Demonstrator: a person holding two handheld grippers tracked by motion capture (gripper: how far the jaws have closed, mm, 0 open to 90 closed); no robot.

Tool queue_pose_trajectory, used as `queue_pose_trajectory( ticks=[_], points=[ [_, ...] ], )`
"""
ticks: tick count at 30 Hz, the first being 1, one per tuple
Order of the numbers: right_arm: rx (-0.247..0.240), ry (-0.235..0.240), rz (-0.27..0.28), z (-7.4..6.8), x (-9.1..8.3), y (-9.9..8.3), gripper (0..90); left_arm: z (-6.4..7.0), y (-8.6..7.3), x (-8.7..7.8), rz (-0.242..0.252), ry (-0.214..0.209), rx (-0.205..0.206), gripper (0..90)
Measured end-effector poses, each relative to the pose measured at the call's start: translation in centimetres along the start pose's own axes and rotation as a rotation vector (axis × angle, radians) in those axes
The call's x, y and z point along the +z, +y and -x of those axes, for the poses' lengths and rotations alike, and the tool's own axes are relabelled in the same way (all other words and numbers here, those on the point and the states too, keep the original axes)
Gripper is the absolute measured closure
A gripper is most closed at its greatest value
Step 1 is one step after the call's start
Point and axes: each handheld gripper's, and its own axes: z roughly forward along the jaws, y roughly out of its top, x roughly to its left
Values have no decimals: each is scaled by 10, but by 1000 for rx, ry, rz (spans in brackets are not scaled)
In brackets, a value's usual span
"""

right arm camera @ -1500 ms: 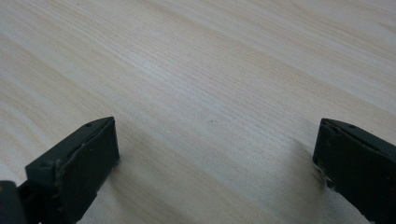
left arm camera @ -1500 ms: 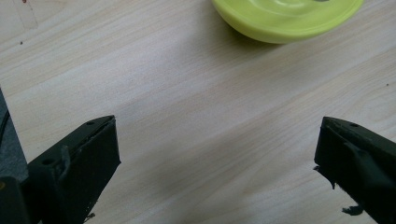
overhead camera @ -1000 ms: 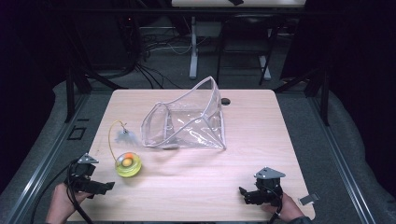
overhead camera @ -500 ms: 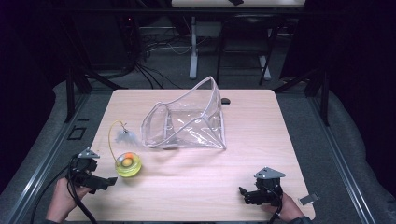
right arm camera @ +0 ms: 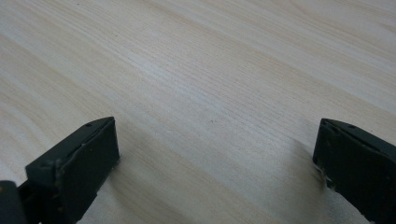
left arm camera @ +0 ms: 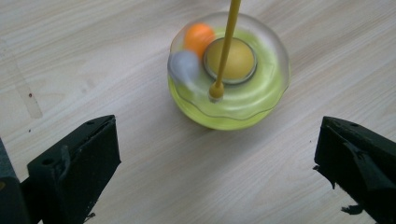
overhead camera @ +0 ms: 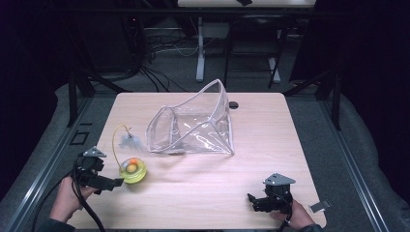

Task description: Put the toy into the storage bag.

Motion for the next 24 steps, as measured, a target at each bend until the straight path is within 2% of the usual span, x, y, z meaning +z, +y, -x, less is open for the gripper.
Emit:
queue_pose_trajectory(
  ticks=[4,24],
  points=[
    [0,0,0,0,0,0,0,-1,5,-1,-2,-3,0,0],
    [0,0,0,0,0,0,0,1,38,-17,3,-11,56,0]
  ],
)
